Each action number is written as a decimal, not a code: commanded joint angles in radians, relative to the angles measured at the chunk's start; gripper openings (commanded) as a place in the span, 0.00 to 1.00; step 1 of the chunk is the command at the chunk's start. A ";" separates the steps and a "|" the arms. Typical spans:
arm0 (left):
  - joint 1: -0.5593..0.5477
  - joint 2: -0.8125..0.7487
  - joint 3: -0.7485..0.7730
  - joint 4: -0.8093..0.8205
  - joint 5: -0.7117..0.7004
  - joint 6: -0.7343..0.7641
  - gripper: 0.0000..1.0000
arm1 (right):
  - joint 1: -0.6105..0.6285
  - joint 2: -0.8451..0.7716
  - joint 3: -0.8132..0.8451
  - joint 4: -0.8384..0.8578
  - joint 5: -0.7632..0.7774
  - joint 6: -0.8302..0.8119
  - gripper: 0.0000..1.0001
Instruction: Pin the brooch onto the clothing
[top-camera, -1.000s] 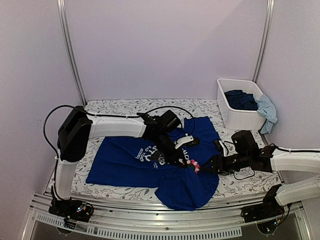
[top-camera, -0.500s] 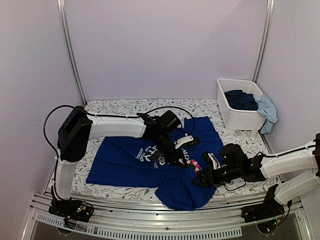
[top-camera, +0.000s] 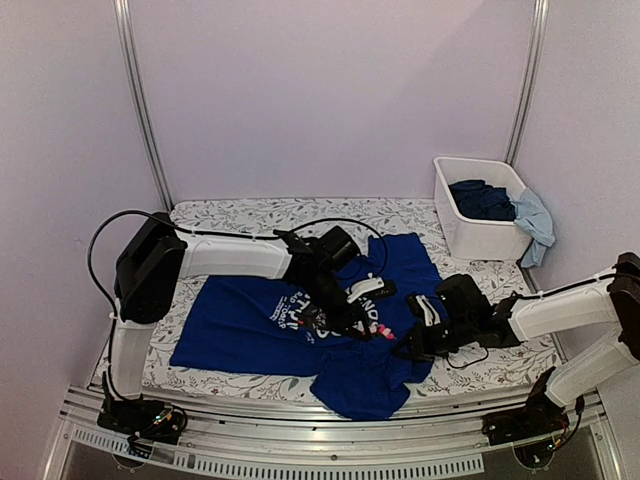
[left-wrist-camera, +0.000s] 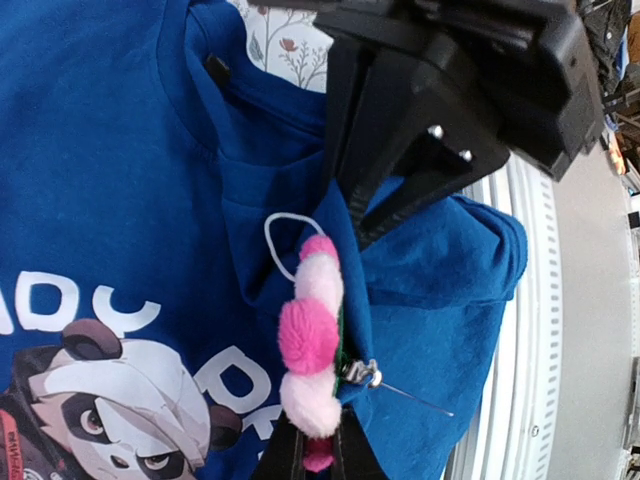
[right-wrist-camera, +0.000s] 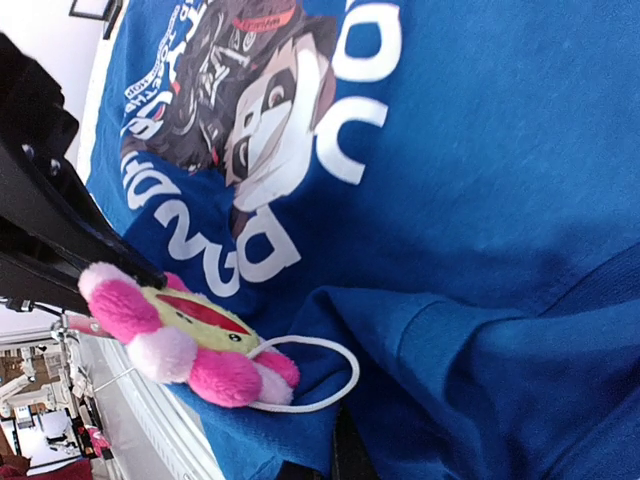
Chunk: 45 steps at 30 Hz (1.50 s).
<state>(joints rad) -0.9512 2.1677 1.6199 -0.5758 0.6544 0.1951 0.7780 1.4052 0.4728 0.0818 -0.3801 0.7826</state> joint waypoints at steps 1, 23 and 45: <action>0.012 -0.033 -0.019 -0.020 0.011 0.015 0.00 | -0.092 -0.060 0.030 -0.072 -0.009 -0.093 0.00; 0.032 -0.020 0.034 -0.064 0.139 -0.227 0.00 | -0.117 -0.134 0.158 -0.275 -0.054 -0.588 0.61; 0.053 -0.049 0.131 -0.298 0.109 0.011 0.00 | 0.127 -0.263 -0.192 0.502 0.226 -0.653 0.84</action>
<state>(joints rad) -0.9047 2.1639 1.7218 -0.8326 0.7677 0.1631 0.8925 1.1069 0.2981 0.3424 -0.2306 0.1799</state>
